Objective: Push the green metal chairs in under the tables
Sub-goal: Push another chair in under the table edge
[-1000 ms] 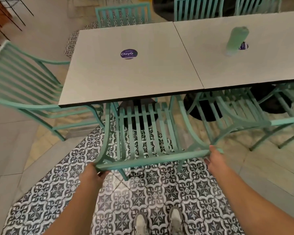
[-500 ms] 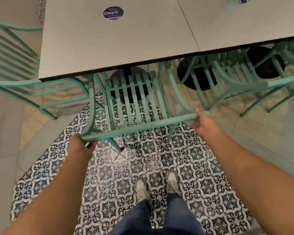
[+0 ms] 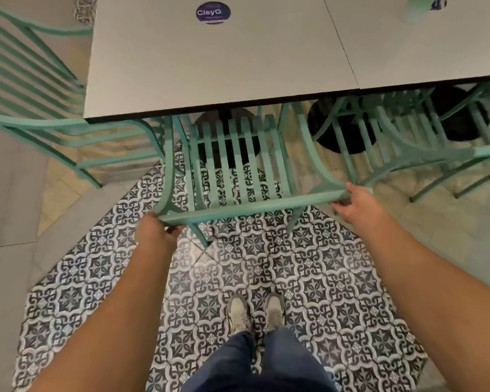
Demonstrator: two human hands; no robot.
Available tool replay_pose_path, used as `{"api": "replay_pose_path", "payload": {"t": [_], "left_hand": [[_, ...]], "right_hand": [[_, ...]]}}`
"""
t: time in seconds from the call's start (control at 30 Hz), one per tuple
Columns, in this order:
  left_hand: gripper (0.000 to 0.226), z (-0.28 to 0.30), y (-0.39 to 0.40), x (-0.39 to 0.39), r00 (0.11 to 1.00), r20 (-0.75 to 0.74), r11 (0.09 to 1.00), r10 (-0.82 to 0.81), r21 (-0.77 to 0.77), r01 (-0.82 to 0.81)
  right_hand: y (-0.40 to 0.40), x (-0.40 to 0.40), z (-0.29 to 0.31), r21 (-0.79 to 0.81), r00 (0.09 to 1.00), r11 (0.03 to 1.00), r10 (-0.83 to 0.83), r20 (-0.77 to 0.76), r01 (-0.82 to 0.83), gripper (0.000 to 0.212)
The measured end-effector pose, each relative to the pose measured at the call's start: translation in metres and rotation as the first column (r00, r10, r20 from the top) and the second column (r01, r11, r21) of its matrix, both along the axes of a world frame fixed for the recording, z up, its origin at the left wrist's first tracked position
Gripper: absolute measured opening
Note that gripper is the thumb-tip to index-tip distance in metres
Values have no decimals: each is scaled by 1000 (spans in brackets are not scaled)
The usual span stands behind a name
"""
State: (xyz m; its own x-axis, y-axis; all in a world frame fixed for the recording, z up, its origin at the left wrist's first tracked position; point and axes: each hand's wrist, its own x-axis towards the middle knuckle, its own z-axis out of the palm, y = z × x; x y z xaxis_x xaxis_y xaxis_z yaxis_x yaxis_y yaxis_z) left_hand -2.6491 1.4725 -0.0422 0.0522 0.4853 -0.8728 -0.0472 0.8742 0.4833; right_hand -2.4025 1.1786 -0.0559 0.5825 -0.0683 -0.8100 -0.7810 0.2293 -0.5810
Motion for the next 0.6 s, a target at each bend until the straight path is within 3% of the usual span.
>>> {"api": "replay_pose_path", "payload": {"t": [0.1,0.23,0.33,0.6], "left_hand": [[29,2,4,7,1000,2,1000,-3,18,3],[29,4,12,18,999,-16,999,-37,32,37],[22,9,19,28,1000,-11,999,-24,35,25],[26,9,38,46,999,-33,1000,3,25,-2]], "right_hand": [[9,2,11,17,996,996,-87,-20,87,31],[17,7,17,60,995,994,-94,-31,95,18],[24,18,22,71,995,993,-91,-28,93,16],[42,37,24,79,999,996,-33,-31,35,11]]}}
